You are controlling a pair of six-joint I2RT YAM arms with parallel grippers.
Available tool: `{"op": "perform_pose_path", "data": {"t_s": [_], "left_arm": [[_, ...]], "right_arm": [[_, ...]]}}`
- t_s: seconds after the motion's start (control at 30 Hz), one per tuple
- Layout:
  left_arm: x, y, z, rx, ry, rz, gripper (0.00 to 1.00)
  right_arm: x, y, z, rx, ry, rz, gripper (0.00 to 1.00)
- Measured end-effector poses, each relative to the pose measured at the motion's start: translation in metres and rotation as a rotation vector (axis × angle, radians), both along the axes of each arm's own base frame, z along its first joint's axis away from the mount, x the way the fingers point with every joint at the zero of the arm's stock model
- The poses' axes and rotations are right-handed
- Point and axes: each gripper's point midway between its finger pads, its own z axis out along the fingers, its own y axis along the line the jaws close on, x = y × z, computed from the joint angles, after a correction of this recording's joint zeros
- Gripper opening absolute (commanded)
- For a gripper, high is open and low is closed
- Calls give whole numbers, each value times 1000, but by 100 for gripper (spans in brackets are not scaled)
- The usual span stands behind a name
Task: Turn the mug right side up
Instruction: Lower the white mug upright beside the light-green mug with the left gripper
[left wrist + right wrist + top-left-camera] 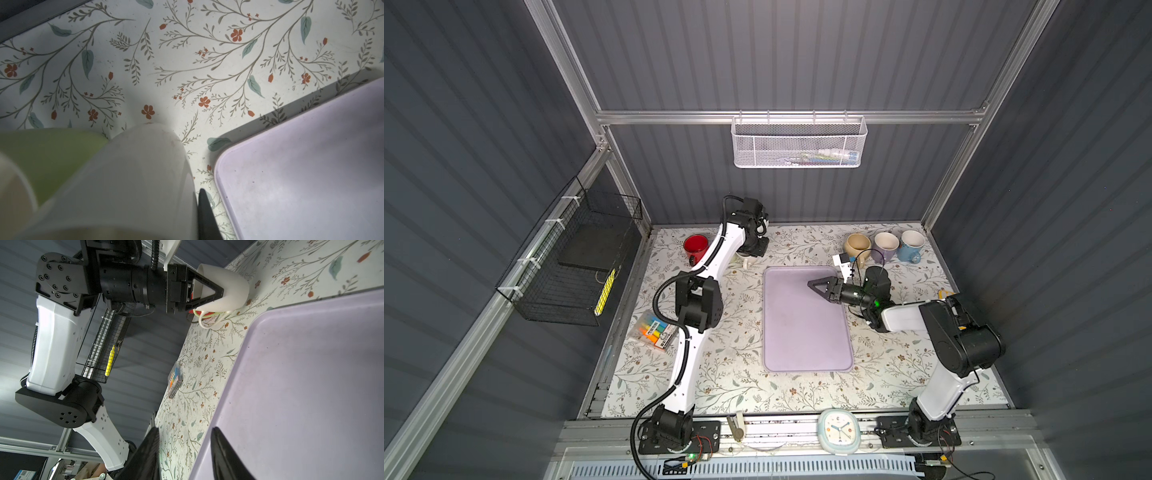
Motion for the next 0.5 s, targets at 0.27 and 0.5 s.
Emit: {"op": "perform_pose_path", "data": {"t_s": [0.27, 0.5], "left_arm": [[1, -2, -2, -9, 4, -4, 0], [1, -4, -10, -11, 17, -6, 0]], "right_arm": [[2, 1, -7, 5, 20, -2, 44], [2, 1, -9, 7, 22, -2, 44]]}}
